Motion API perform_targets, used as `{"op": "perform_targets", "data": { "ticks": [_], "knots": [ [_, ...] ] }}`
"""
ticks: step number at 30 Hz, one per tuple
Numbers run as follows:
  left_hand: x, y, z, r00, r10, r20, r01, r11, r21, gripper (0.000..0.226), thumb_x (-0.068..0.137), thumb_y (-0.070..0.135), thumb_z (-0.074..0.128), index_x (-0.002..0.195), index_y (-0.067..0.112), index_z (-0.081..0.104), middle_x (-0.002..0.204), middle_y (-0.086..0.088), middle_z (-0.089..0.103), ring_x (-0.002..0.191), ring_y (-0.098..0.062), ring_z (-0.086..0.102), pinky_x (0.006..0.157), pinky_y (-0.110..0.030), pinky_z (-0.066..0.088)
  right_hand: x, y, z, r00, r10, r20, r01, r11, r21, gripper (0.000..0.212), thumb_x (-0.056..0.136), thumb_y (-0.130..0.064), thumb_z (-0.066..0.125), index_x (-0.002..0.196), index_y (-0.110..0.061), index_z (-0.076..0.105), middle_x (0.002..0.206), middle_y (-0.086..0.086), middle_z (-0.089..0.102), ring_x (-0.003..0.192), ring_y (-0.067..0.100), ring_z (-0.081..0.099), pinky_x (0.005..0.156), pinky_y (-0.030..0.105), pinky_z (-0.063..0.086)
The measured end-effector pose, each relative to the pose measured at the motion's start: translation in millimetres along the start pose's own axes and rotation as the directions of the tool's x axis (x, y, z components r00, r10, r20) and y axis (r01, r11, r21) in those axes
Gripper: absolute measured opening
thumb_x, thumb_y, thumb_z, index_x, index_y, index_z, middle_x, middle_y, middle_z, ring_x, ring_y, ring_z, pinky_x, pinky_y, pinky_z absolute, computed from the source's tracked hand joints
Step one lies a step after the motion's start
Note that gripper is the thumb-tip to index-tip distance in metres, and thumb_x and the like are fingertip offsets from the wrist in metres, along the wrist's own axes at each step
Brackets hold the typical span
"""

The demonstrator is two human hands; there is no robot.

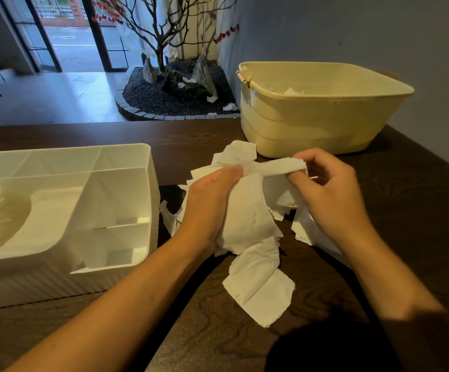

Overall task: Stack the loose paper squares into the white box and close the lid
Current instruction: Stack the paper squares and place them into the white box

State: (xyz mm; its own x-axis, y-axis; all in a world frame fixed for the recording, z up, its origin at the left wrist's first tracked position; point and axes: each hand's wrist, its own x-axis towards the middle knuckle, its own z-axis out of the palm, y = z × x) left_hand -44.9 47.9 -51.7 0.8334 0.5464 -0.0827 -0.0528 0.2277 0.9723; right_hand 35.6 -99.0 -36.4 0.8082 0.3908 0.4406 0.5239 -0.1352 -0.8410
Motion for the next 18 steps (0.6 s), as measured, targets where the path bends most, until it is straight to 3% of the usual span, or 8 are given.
{"op": "perform_targets", "data": {
  "ticks": [2,5,9,11,13,15,18],
  "knots": [
    [-1.9,0.0,0.9,0.998,0.035,0.044,-0.038,0.998,0.057,0.037,0.093,0.039,0.064,0.093,0.003,0.074,0.094,-0.018,0.073,0.089,-0.031,0.068,0.079,-0.039,0.049,0.3,-2.2,-0.5,0.999,0.029,0.017,-0.029,0.998,0.053,0.013,0.093,-0.017,0.065,0.088,-0.029,0.066,0.086,-0.010,0.067,0.083,0.001,0.061,0.068,0.019,0.051],
    [-1.9,-2.9,1.2,0.995,0.087,0.055,-0.096,0.973,0.209,0.020,0.094,0.028,0.066,0.078,0.020,0.076,0.080,0.002,0.073,0.086,-0.021,0.067,0.079,-0.037,0.052,-0.3,-2.5,0.4,0.999,0.034,0.017,-0.035,0.999,0.029,0.013,0.094,-0.017,0.065,0.088,-0.029,0.066,0.088,-0.013,0.067,0.088,0.007,0.063,0.070,0.022,0.053],
    [-0.8,-0.1,1.0,0.999,0.042,-0.024,-0.039,0.993,0.114,0.026,0.095,0.026,0.063,0.071,0.029,0.071,0.078,0.005,0.070,0.090,-0.020,0.066,0.079,-0.033,0.053,-0.1,-3.2,0.2,0.994,0.112,-0.006,-0.110,0.986,0.122,0.010,0.094,-0.013,0.064,0.092,-0.021,0.070,0.090,-0.003,0.070,0.085,0.009,0.064,0.068,0.019,0.052],
    [-1.5,1.9,1.8,0.998,0.059,-0.007,-0.058,0.993,0.103,0.026,0.096,0.032,0.063,0.075,0.020,0.071,0.078,-0.002,0.070,0.086,-0.022,0.066,0.073,-0.031,0.050,0.7,-4.2,-0.8,0.988,0.151,0.008,-0.150,0.973,0.174,0.010,0.094,-0.012,0.063,0.093,-0.018,0.070,0.088,0.003,0.068,0.078,0.004,0.059,0.064,0.015,0.048],
    [-3.4,1.6,2.8,0.989,0.134,0.056,-0.140,0.982,0.127,0.042,0.090,0.048,0.062,0.084,0.009,0.074,0.083,-0.014,0.071,0.082,-0.028,0.067,0.073,-0.034,0.050,1.2,-4.2,-2.0,0.987,0.155,0.032,-0.158,0.971,0.180,0.011,0.094,-0.012,0.062,0.091,-0.018,0.071,0.082,0.006,0.064,0.074,0.003,0.055,0.062,0.016,0.045],
    [-5.0,-0.9,3.8,0.974,0.198,0.111,-0.216,0.957,0.196,0.051,0.079,0.059,0.061,0.088,0.010,0.075,0.085,-0.010,0.073,0.082,-0.025,0.070,0.071,-0.031,0.053,1.4,-3.1,-2.6,0.989,0.139,0.050,-0.146,0.974,0.173,0.012,0.094,-0.011,0.061,0.091,-0.016,0.071,0.078,0.005,0.062,0.073,0.005,0.054,0.061,0.016,0.044],
    [-1.9,-7.9,2.7,0.968,0.231,0.098,-0.250,0.926,0.284,0.022,0.086,0.043,0.070,0.082,0.022,0.073,0.077,0.005,0.074,0.071,-0.012,0.070,0.061,-0.021,0.054,-1.3,-3.5,-2.3,0.998,0.014,0.066,-0.021,0.994,0.107,0.013,0.096,-0.013,0.060,0.087,-0.018,0.069,0.074,-0.006,0.063,0.070,0.003,0.054,0.059,0.016,0.044]
  ]
}}
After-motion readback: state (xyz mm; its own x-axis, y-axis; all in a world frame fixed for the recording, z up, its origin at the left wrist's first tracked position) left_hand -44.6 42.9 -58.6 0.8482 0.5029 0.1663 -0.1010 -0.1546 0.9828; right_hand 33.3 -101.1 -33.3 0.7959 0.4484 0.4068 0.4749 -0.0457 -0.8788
